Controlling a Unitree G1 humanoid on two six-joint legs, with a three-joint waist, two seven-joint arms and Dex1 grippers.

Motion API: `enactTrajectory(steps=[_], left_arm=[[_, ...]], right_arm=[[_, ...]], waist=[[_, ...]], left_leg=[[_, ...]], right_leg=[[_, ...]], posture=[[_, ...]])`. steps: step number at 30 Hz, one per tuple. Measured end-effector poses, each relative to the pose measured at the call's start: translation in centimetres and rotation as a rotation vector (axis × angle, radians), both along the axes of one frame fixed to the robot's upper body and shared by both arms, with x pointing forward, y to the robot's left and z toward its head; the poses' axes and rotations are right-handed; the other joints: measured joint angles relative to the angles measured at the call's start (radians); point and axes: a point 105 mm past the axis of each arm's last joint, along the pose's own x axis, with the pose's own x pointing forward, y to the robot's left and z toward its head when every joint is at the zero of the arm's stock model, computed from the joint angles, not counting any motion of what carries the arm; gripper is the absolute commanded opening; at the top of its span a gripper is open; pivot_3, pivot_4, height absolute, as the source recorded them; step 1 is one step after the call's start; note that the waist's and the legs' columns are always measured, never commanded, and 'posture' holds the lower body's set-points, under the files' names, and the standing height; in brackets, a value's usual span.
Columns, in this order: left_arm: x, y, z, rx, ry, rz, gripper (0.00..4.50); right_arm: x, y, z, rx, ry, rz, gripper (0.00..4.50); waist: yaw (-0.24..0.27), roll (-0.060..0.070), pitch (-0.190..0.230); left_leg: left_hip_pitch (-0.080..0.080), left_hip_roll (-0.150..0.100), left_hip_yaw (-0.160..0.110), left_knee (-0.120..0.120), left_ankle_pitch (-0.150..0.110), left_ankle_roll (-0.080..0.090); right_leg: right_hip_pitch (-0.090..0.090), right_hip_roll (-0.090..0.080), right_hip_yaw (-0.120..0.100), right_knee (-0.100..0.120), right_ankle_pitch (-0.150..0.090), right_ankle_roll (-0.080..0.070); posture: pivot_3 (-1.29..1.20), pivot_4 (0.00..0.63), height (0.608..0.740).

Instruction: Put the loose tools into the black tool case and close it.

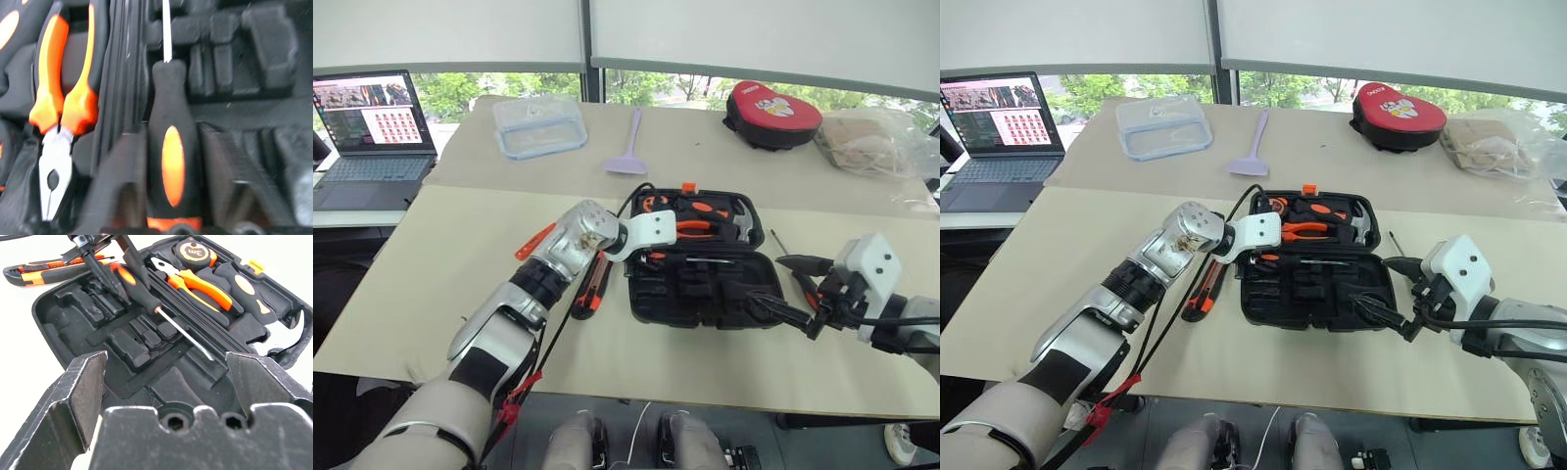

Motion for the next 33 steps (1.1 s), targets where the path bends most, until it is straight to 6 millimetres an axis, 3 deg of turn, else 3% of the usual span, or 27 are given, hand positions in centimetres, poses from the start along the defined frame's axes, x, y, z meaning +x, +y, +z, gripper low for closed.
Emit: enactTrajectory(steps=[3, 6, 10, 16, 33], left_arm=[[0.1, -0.1, 0.8, -0.02, -0.01, 0.006, 4.42], [0.0, -0.9, 2.1, -0.049, -0.031, -0.007, 3.97], [-0.4, -1.9, 2.3, -0.073, -0.025, -0.025, 2.39], [0.0, -1.7, 1.5, -0.059, -0.014, -0.014, 0.11], [0.6, -2.2, -0.5, 0.049, -0.151, -0.061, 0.04]], right_arm=[[-0.1, 0.2, 0.0, 0.004, 0.002, 0.007, 4.5], [-0.1, 0.2, 0.0, 0.004, 0.004, 0.007, 4.5], [-0.2, 0.2, -0.2, 0.003, 0.01, 0.007, 4.5], [-0.3, 0.1, -0.4, 0.006, 0.019, 0.004, 4.5], [-0.6, -0.2, -1.3, 0.029, 0.042, -0.031, 4.5]], waist=[[-0.001, 0.0, 0.0], [0.001, 0.0, 0.0], [0.001, 0.0, 0.0], [-0.002, 0.0, 0.0], [0.007, 0.0, -0.001]], left_leg=[[0.0, 0.0, 0.0, 0.0, 0.0, 0.0], [0.0, 0.0, 0.0, 0.0, 0.0, 0.0], [0.0, 0.0, 0.0, 0.0, 0.0, 0.001], [0.0, 0.0, 0.0, 0.0, 0.0, 0.001], [0.002, 0.0, -0.001, 0.004, -0.003, 0.004]], right_leg=[[0.0, 0.0, 0.0, 0.0, 0.0, 0.0], [0.0, 0.0, 0.0, 0.0, 0.0, 0.0], [0.0, 0.0, 0.0, 0.0, 0.0, 0.0], [0.0, 0.0, 0.0, 0.0, 0.0, 0.0], [0.004, -0.002, 0.0, 0.0, 0.001, 0.002]], posture=[[0.0, 0.15, 0.731], [0.0, 0.15, 0.731], [0.0, 0.15, 0.731], [0.0, 0.15, 0.731], [0.0, 0.15, 0.731]])
